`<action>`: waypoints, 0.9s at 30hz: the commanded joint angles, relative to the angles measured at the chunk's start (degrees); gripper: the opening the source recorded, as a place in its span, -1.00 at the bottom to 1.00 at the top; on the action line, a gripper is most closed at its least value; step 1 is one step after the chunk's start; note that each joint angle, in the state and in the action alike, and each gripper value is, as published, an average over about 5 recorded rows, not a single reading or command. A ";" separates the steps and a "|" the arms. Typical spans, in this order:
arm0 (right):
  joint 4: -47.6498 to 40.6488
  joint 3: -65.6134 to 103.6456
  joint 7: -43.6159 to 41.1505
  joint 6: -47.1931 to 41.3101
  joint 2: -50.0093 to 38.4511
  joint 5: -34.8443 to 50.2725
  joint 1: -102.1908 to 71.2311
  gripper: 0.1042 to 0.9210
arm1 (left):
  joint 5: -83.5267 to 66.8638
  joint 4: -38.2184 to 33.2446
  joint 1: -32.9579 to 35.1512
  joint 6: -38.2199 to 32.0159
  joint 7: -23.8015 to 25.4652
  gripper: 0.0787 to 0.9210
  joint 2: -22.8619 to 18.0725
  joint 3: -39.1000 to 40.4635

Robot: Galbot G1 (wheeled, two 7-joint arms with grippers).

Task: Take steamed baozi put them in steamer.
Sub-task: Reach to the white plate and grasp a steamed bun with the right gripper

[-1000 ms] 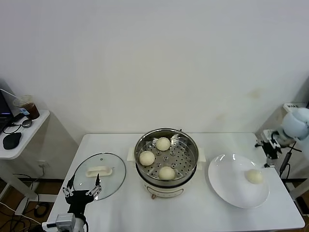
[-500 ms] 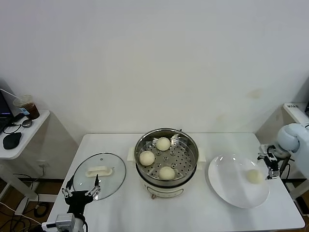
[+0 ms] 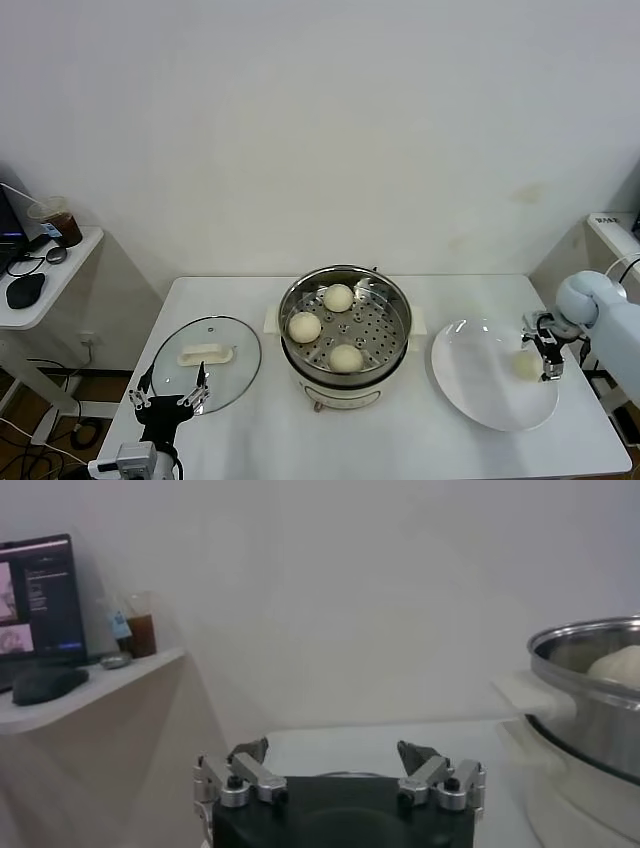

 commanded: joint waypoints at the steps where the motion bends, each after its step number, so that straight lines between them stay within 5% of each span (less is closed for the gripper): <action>1: -1.44 0.43 1.01 0.15 1.29 -1.09 -0.73 0.76 | 0.08 -0.05 -0.03 0.00 0.00 0.77 -0.07 0.09; 17: -2.41 1.87 2.00 -0.95 1.42 -1.44 -1.78 0.72 | 0.31 0.17 0.01 -0.02 -0.01 0.77 -0.13 0.41; 27: -1.25 1.89 2.66 -2.37 0.87 -0.02 -1.30 0.14 | 0.54 0.09 -0.21 -0.01 0.03 0.77 -0.36 0.75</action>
